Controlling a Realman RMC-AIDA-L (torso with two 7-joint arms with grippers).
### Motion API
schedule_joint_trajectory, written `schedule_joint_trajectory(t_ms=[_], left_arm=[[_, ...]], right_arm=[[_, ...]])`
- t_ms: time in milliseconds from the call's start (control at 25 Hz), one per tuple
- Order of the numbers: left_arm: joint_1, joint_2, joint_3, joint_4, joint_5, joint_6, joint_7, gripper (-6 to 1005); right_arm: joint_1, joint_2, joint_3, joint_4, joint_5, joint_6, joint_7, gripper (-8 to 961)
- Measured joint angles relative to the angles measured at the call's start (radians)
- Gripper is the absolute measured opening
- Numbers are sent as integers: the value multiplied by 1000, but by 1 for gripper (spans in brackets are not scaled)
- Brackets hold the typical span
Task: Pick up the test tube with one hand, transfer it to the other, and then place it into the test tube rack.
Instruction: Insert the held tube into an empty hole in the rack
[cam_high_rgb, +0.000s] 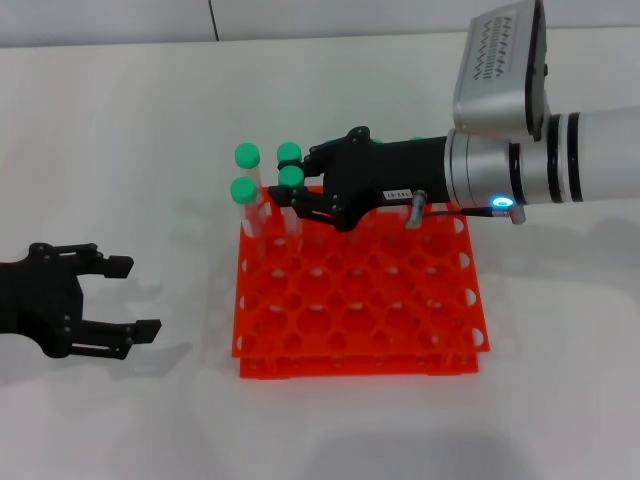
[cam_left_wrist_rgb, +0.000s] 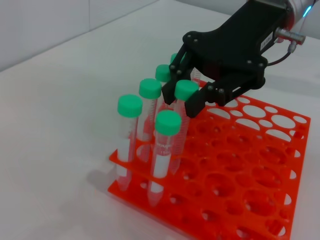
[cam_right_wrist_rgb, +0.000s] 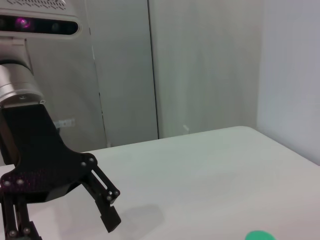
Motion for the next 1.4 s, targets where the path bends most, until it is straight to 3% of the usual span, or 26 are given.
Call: schedule_joint_trajectory(t_ms=[1400], left_arm=[[-6, 0, 0, -12, 7, -7, 11, 883]], right_arm=[[23, -2, -12, 20, 0, -6, 3, 337]])
